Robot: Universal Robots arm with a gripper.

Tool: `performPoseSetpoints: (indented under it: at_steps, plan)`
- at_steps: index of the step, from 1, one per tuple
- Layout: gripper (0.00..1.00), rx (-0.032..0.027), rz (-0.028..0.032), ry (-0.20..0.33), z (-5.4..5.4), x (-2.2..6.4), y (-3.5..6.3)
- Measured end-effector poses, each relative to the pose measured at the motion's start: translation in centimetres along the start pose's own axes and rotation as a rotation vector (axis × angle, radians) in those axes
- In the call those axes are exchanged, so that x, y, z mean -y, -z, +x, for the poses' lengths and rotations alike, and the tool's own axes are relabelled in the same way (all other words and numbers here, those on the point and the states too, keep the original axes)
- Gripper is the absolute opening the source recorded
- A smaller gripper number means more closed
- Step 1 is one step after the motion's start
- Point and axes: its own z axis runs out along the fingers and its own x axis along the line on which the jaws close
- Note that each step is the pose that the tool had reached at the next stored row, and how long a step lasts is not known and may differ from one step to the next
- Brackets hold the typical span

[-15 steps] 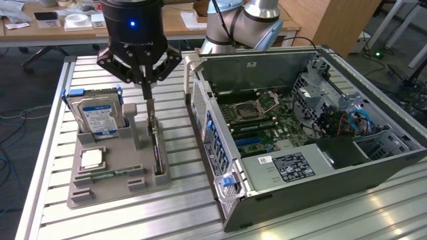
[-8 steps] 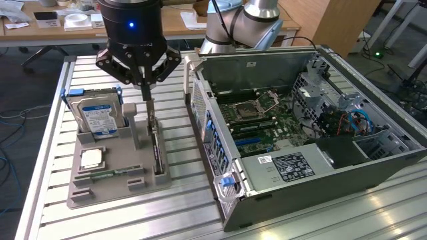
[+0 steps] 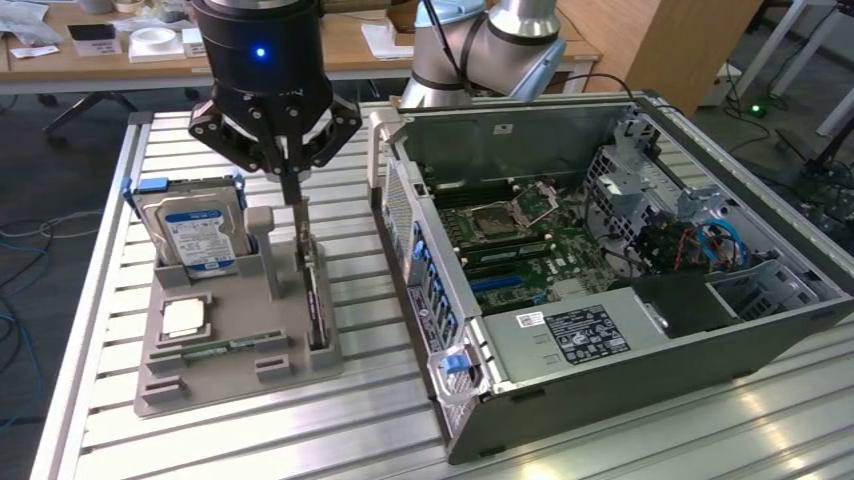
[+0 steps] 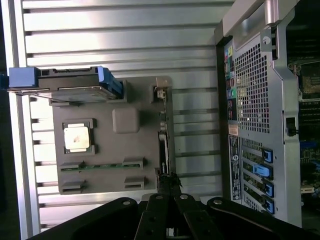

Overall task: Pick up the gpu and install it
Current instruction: 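Reach for the gpu, then pick up the gpu and move the gpu toward the slot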

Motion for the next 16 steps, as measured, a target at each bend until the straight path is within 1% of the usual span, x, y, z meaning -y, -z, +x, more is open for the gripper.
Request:
performPoseSetpoints:
  at_steps: [4, 16]
  plan:
    - [0.11, 0.0, 0.0001, 0.0, -0.02, 0.25, 0.01]
    - [0.11, 0.0, 0.0001, 0.0, -0.02, 0.26, 0.01]
